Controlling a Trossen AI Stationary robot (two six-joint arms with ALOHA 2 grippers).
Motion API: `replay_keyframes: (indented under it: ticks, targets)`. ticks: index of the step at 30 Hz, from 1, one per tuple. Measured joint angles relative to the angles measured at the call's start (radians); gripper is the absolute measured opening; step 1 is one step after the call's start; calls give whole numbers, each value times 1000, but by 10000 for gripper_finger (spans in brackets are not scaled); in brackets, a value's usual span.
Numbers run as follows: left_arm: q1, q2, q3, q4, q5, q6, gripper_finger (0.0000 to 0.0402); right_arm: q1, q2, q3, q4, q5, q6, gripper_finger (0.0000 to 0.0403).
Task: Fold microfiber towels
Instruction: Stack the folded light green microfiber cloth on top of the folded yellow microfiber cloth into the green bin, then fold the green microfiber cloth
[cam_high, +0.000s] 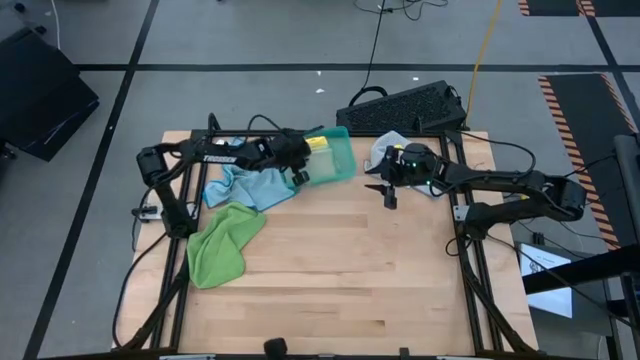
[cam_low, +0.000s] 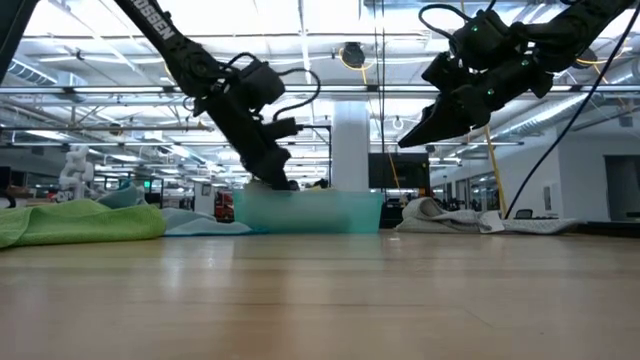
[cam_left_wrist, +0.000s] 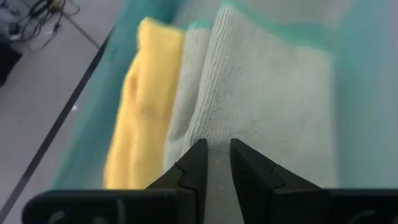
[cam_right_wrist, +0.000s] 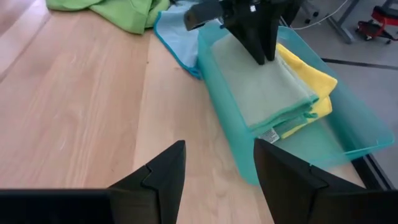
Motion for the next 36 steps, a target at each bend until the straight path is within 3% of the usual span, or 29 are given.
replay_keyframes:
  ticks: [10,17,28,36]
  targets:
    - [60,89,5,34,78,-30,71,0,0,0,19,1,-12,180]
    - [28,57,-1,37,13,1,71,0,0,0,20,-2,3,180]
    - [-28,-179,-1,-76,-81,11,71,13,0,-4,-6,-5,35,180]
    - [-158,-342,-1,-328,-157,-138,72,93,-2,-67,1,-4,110,180]
